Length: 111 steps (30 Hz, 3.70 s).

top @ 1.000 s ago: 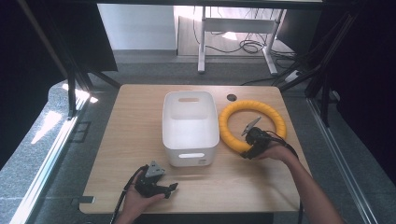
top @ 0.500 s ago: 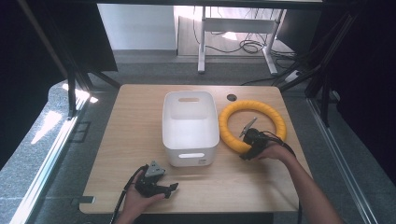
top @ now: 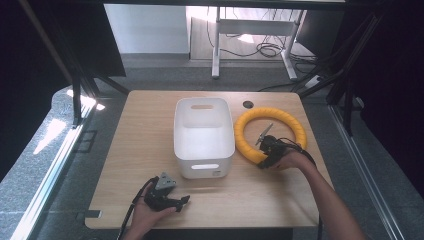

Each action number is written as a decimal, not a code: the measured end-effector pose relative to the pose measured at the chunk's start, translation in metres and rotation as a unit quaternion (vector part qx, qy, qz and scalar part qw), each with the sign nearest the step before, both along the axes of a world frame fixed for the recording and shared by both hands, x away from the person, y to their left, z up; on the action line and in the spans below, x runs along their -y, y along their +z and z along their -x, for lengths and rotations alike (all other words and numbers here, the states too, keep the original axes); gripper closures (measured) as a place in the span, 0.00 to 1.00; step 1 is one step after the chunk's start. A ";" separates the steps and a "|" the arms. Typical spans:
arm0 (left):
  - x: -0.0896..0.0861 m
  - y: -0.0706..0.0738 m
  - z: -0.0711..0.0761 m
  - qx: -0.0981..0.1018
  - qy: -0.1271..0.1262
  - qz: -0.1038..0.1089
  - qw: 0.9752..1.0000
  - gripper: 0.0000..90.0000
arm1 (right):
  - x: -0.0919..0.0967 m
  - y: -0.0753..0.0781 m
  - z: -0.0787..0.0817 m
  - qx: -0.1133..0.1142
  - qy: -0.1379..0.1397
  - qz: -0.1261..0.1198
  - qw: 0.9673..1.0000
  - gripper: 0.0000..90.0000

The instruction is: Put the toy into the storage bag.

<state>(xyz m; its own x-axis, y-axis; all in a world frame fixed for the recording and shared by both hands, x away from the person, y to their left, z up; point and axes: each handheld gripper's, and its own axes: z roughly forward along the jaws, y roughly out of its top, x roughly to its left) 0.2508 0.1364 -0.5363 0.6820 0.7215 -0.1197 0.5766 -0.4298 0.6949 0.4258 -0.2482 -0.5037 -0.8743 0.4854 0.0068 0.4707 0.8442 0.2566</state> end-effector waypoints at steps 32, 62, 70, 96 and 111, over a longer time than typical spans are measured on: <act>-0.001 -0.001 -0.001 0.001 0.002 0.000 1.000 0.27 | 0.007 0.043 -0.013 -0.028 -0.022 -0.148 0.988 0.57; 0.000 -0.002 -0.001 -0.002 0.002 0.001 1.000 0.27 | 0.048 0.099 -0.012 0.020 -0.074 -0.376 0.923 0.57; 0.000 -0.001 -0.001 -0.001 0.000 -0.001 1.000 0.27 | 0.054 0.112 -0.006 0.042 -0.073 -0.418 0.904 0.57; 0.000 -0.001 -0.001 0.001 0.001 0.000 1.000 0.27 | 0.055 0.134 0.020 0.076 -0.053 -0.465 0.881 0.57; 0.000 -0.001 0.000 0.001 0.000 -0.001 1.000 0.27 | 0.047 0.148 0.027 0.090 -0.040 -0.480 0.872 0.57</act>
